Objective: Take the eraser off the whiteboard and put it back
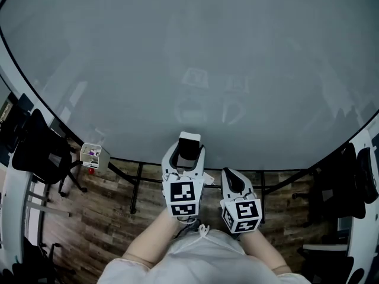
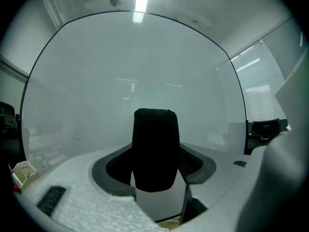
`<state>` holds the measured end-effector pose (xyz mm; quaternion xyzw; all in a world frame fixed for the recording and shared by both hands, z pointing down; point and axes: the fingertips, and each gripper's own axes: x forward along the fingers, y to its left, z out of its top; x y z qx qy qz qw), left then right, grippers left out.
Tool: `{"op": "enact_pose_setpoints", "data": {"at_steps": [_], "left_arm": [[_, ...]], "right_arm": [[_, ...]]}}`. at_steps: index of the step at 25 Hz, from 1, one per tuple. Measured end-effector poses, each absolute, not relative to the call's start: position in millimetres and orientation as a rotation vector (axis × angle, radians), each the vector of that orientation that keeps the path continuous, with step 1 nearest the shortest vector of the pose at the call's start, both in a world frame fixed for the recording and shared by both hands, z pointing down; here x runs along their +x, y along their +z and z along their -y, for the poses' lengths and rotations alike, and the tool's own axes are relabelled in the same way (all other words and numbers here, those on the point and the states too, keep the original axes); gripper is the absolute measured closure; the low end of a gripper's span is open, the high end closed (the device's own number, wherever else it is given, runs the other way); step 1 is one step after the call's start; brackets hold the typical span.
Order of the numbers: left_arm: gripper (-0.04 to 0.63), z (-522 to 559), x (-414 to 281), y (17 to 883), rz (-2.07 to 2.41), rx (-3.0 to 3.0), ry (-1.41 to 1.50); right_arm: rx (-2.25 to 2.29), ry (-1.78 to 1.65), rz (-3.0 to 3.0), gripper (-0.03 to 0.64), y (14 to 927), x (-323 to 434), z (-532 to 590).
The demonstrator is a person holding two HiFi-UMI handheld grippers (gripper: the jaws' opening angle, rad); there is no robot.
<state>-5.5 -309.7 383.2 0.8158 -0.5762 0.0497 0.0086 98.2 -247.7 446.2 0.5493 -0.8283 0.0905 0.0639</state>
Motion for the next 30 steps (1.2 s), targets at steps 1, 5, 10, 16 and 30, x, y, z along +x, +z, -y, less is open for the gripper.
{"op": "enact_pose_setpoints", "data": {"at_steps": [1, 5, 10, 16, 30], "left_arm": [[0.33, 312.5, -4.1, 379.8, 1.808, 2.547, 0.147], [0.33, 321.7, -0.4, 372.4, 1.833, 2.544, 0.138], [0.33, 332.1, -0.2, 367.8, 1.883, 2.539, 0.162], [0.33, 333.9, -1.3, 367.3, 1.944, 2.514, 0.154], [0.293, 325.0, -2.4, 365.7, 1.95, 2.557, 0.152]], "right_arm": [[1.653, 0.273, 2.504, 0.589, 446.2, 99.5, 248.6], [1.632, 0.277, 2.511, 0.589, 448.5, 101.8, 252.4], [1.621, 0.281, 2.52, 0.589, 449.4, 103.6, 257.5], [1.612, 0.296, 2.524, 0.589, 451.6, 107.3, 262.4], [1.607, 0.314, 2.512, 0.589, 456.8, 106.5, 254.9]]}}
